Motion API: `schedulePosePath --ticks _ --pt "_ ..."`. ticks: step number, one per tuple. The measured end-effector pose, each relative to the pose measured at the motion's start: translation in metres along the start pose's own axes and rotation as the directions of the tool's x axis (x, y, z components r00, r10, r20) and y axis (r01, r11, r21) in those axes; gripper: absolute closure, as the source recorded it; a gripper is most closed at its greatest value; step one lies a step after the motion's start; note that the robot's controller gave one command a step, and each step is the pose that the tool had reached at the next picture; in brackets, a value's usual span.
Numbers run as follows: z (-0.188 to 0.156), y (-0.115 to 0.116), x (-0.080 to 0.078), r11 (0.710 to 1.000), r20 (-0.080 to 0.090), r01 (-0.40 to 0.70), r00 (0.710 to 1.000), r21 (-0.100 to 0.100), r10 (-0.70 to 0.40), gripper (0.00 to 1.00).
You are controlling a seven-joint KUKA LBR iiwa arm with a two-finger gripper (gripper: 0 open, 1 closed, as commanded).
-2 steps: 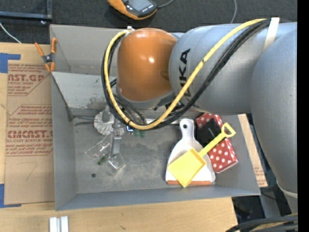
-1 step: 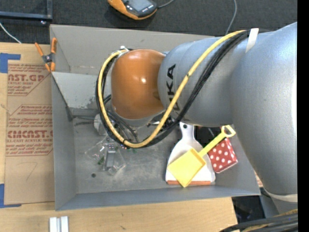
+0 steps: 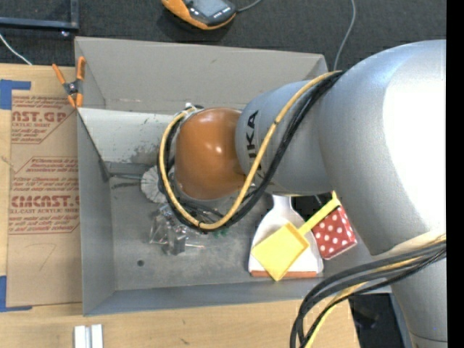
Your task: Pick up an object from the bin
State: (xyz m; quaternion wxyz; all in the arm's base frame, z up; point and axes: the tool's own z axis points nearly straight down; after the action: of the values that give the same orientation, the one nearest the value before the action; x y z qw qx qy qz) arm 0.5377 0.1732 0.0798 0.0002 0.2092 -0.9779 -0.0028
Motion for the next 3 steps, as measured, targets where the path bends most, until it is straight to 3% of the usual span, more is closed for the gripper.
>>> schedulePosePath --ticks 3 --pt "0.0 0.0005 0.0 1.0 0.0 0.001 1.0 -0.001 -0.001 1.0"
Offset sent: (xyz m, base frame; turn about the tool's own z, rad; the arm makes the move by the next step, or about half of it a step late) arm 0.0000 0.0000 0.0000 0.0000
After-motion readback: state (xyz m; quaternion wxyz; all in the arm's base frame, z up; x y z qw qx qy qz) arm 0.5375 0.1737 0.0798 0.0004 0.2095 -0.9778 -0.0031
